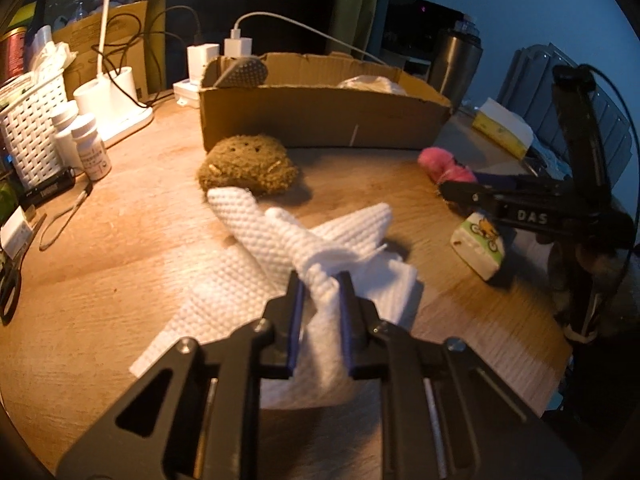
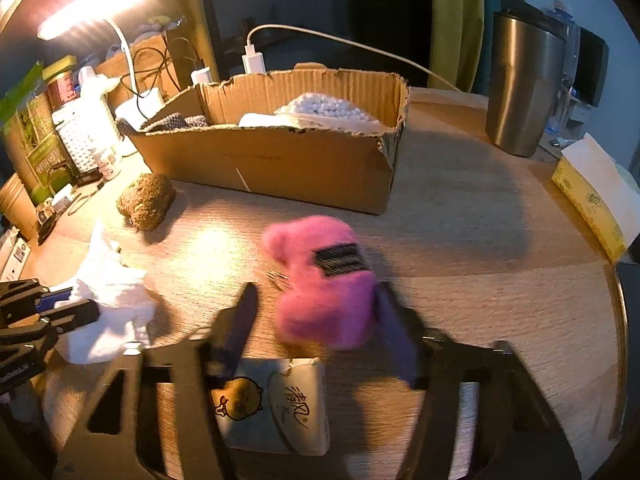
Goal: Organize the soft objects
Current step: 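Close the right gripper on the pink plush toy, then carry the pink plush into the box with the right gripper while the left gripper carries the towel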
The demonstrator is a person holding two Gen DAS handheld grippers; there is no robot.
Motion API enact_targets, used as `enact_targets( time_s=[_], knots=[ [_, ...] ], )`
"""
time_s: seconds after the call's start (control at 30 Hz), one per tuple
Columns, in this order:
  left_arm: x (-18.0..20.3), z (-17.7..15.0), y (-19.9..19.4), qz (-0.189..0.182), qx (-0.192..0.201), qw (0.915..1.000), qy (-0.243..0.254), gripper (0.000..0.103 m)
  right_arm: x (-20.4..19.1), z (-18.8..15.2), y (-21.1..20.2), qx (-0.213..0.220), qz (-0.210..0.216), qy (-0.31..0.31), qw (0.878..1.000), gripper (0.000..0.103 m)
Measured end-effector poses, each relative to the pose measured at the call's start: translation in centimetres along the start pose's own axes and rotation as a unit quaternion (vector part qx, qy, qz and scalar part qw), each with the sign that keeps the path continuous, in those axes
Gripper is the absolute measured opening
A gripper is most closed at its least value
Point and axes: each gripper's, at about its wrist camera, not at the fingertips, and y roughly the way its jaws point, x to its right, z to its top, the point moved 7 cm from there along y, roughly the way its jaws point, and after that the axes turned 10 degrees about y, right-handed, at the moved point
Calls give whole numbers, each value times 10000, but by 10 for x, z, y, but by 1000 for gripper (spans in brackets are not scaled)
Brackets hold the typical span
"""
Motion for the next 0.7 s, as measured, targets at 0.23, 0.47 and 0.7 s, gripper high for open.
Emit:
enact_targets(
  time_s=[0.23,0.47,0.7],
  knots=[
    [-7,11,-24,10,384,9993,-26,17,-4,-2,-5,43,34,-70,10000,45],
    [-17,28,-49,123,756,9971,3,17,-9,7,-24,270,128,-136,9995,45],
    [-27,49,-72,240,1090,9938,12,17,-12,17,-43,469,193,-160,9986,45]
  ],
)
